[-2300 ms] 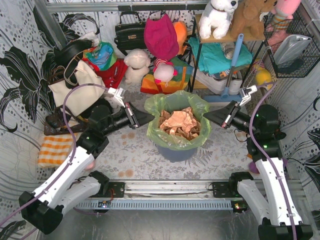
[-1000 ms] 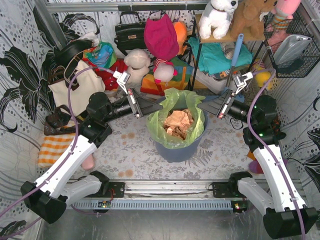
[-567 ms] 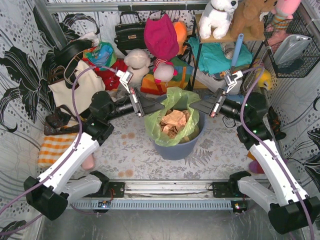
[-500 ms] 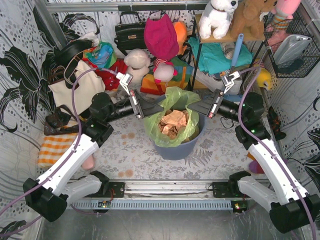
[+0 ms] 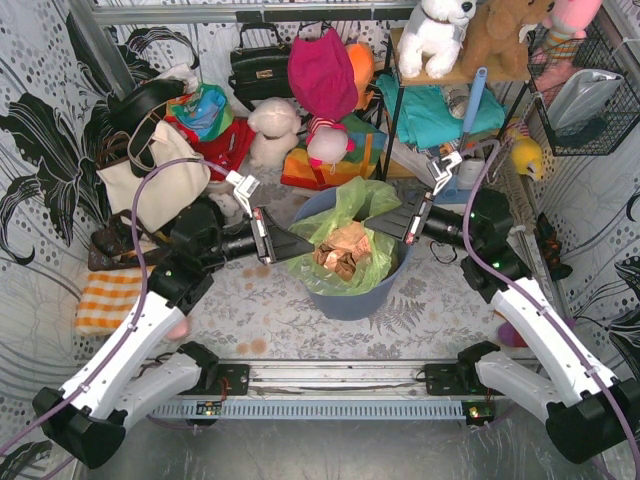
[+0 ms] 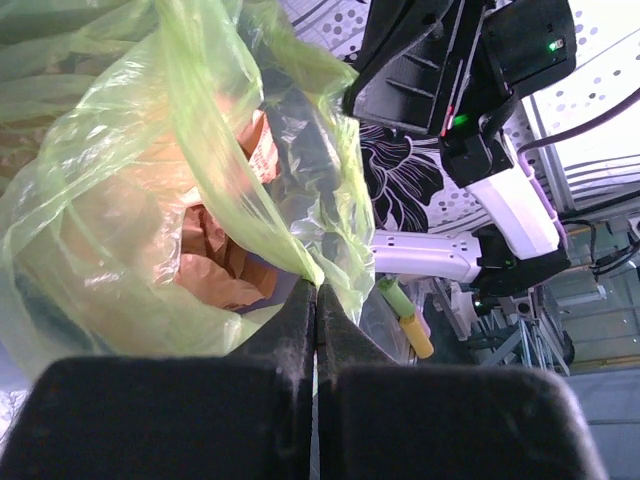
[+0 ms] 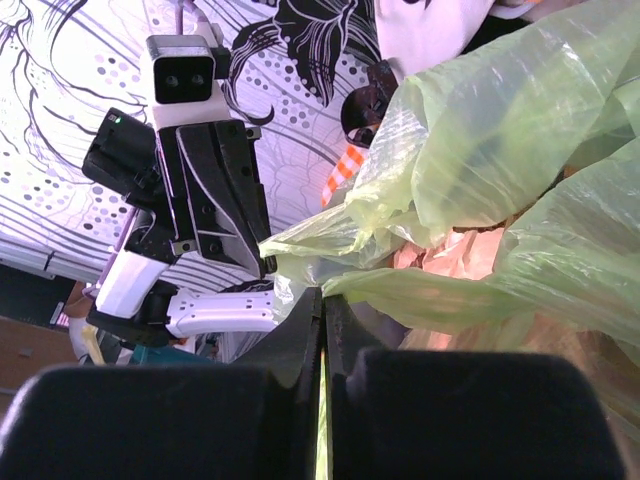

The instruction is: Tie the trash bag

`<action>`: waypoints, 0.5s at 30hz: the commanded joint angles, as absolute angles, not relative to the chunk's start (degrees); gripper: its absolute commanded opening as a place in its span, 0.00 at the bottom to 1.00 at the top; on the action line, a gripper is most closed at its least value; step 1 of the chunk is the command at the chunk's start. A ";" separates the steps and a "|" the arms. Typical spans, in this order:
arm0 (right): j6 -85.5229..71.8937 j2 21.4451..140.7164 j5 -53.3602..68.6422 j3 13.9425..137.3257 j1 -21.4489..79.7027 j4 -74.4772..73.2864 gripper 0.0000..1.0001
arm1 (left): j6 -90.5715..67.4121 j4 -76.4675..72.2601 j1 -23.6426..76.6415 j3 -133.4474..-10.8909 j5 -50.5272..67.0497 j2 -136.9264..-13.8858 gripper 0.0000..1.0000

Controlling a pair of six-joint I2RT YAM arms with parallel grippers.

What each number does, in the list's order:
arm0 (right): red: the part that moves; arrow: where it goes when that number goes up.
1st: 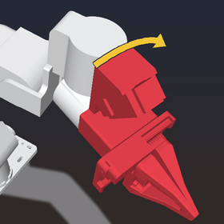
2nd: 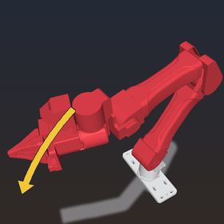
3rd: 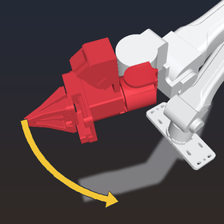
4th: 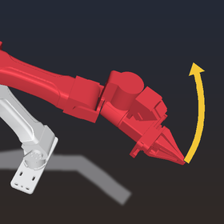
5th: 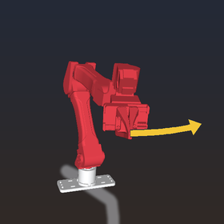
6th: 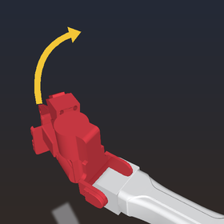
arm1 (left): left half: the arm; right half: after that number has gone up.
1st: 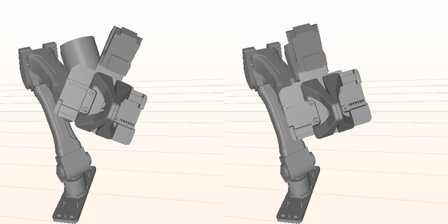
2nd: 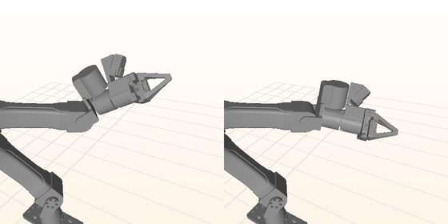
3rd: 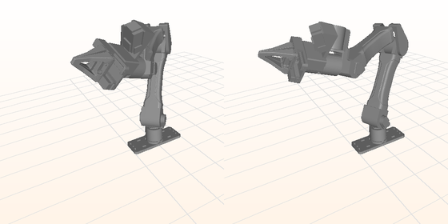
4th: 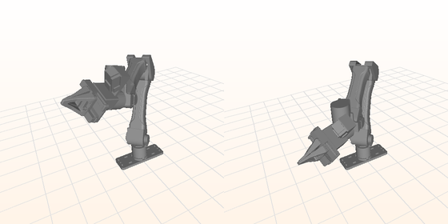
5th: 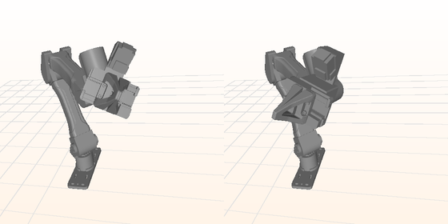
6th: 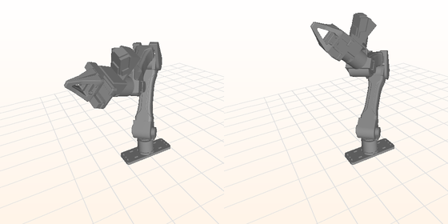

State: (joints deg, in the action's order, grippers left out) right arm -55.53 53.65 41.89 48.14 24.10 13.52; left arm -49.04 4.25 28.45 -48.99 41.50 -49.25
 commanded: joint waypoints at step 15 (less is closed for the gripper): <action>-47.90 47.51 23.96 60.38 24.34 7.60 0.00 | -53.35 -17.03 28.12 -67.87 41.64 -61.81 0.00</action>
